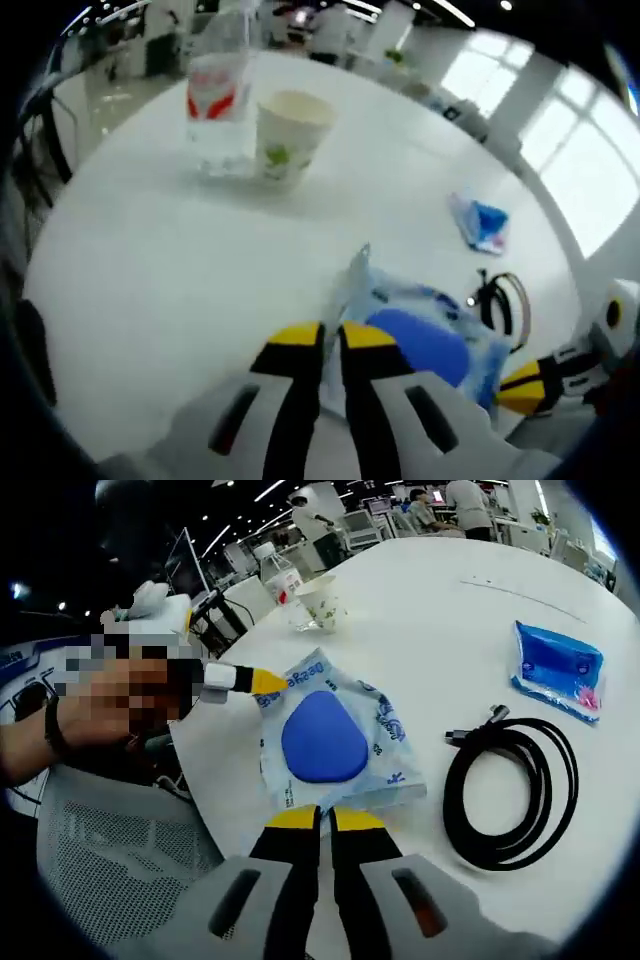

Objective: Arrange the tabletop items into an orderly group along one side of the table until the central work area is clear of visible clutter.

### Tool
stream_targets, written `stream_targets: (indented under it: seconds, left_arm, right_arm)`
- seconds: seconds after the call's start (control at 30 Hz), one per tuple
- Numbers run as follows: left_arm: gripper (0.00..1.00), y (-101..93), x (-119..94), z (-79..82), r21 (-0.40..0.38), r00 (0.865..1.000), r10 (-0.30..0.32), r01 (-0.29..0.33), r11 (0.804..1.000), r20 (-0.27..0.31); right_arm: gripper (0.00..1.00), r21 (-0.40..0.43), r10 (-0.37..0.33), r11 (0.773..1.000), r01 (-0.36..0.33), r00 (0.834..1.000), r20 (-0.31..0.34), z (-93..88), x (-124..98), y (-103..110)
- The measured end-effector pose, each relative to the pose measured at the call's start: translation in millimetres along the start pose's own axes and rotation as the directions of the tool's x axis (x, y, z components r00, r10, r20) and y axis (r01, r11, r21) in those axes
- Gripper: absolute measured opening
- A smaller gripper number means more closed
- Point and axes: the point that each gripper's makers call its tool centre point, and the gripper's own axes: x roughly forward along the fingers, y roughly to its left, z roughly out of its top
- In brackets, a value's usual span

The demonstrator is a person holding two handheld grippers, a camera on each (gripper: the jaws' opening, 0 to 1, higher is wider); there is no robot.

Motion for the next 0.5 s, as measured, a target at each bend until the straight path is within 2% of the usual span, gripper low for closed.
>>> stream_targets:
  seconds: [0.1,0.2,0.27,0.33,0.37,0.4,0.47,0.5]
  left_arm:
    - [0.04,-15.5,8.7,11.2,0.038,1.0,-0.029,0.029,0.999,0.004]
    - [0.02,-36.8,15.4,21.9,0.062,0.997,-0.079,0.078,0.995,0.022]
    - [0.0,-53.7,21.7,26.0,0.079,0.994,-0.112,0.11,0.991,0.019]
    - [0.0,-74.4,18.2,21.7,0.099,0.988,-0.154,0.153,0.983,-0.004]
    - [0.0,-74.3,22.7,23.0,0.113,0.988,-0.152,0.151,0.982,-0.003]
    - [0.05,-73.8,21.2,22.0,0.127,0.99,-0.143,0.143,0.982,-0.009]
    - [0.16,-68.6,14.8,20.4,0.128,0.992,-0.126,0.126,0.984,-0.008]
    - [0.2,-61.1,7.7,18.7,0.093,0.994,-0.107,0.107,0.99,0.002]
  right_arm:
    - [0.0,-0.01,0.055,0.998,-0.055,0.999,-0.002,-0.7,9.4,26.0]
    - [0.0,-0.033,0.085,0.996,-0.085,0.996,-0.008,0.3,21.9,40.1]
    - [0.0,-0.028,0.112,0.993,-0.112,0.994,-0.003,5.0,32.8,50.9]
    - [0.0,-0.032,0.119,0.992,-0.119,0.993,-0.008,9.6,38.8,57.4]
    - [0.0,-0.037,0.125,0.991,-0.125,0.992,-0.001,14.0,38.6,59.9]
    - [0.0,-0.048,0.126,0.991,-0.125,0.992,0.014,21.5,36.1,60.6]
    - [0.0,-0.077,0.105,0.992,-0.102,0.994,0.038,31.5,31.3,53.2]
    - [0.0,-0.091,0.077,0.993,-0.073,0.996,0.049,37.3,26.8,40.2]
